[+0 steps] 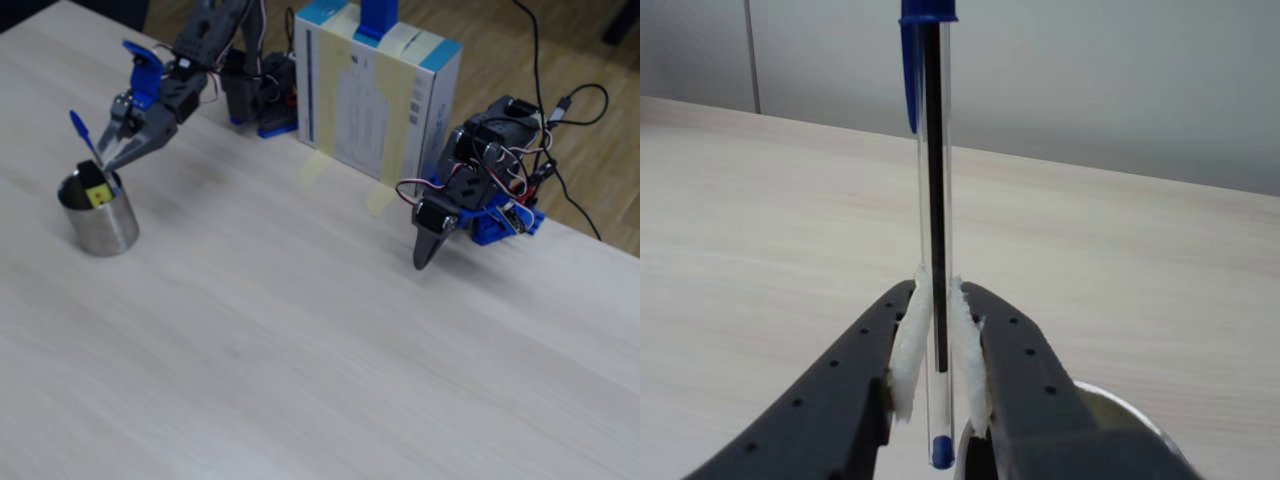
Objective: Grab the blue pen and put it in the silver cup.
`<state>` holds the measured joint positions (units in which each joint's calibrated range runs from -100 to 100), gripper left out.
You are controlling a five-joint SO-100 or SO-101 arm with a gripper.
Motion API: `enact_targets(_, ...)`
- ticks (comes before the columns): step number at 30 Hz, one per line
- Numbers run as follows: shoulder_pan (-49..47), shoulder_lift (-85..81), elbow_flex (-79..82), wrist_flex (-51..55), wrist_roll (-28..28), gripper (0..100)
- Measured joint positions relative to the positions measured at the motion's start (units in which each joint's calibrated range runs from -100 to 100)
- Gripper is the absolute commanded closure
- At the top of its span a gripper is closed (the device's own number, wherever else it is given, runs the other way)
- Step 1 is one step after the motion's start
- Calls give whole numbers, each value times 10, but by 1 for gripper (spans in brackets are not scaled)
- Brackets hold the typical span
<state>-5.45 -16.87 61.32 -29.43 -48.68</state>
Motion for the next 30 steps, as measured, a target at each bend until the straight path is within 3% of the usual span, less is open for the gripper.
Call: enact_targets(30,66,6,-17,0,19,98)
